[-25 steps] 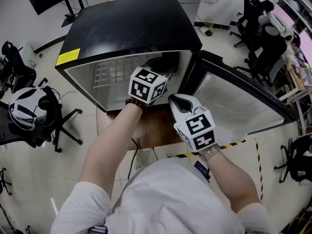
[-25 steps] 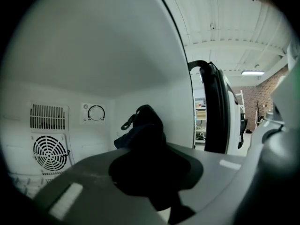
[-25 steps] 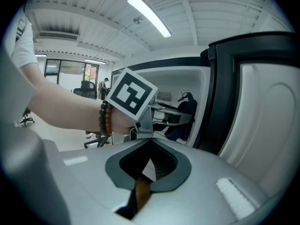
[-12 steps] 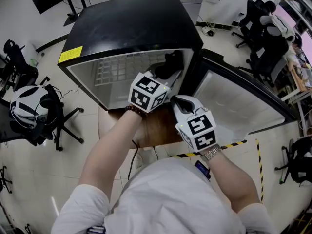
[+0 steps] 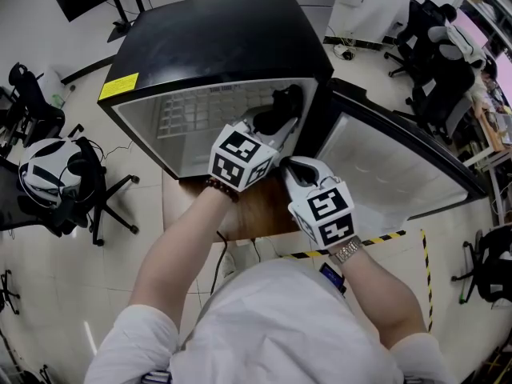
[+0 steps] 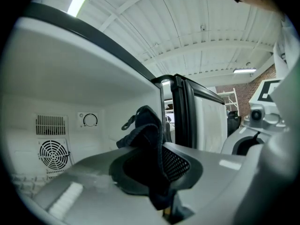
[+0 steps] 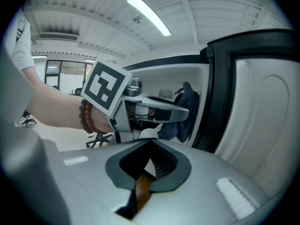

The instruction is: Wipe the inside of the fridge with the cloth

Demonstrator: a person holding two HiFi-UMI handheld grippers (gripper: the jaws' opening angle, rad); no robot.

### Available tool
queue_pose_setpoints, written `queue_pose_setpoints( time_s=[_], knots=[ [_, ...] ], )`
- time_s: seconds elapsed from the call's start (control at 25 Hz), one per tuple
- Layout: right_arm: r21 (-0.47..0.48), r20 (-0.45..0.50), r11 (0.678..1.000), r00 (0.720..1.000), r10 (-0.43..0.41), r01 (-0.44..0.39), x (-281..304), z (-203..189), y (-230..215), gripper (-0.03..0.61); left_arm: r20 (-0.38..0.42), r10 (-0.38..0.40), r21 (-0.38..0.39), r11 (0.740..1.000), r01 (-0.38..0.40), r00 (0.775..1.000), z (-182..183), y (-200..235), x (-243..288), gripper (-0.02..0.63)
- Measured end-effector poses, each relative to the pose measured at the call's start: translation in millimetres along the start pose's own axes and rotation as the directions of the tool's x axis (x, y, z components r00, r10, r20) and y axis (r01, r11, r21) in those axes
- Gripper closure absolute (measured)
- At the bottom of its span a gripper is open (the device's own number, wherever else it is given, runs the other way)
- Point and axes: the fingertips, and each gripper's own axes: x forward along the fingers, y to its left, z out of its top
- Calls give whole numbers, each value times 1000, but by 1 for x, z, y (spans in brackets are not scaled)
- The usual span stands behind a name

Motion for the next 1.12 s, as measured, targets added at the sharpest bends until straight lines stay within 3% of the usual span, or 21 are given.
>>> queue_pose_setpoints(
  time_s=[0.36, 0.64, 0.96, 1.12],
  knots=[
    [6, 11, 1000, 1000, 7, -7, -5, -2, 0, 577, 12, 37, -22, 999, -36, 999, -6, 2, -21, 548],
    [17, 106, 999, 994, 26, -28, -9, 9, -7, 577, 31, -7, -37, 999, 8, 1000, -19, 0, -60, 548],
    [-40, 147, 983, 972, 182, -178, 2, 17, 15, 553, 40, -96, -93, 991, 100, 995, -41, -12, -116, 548],
    [-79, 146, 952, 941, 304, -295, 11, 20, 38, 457, 39, -159, -118, 980, 162, 987, -44, -24, -144, 548]
  ],
)
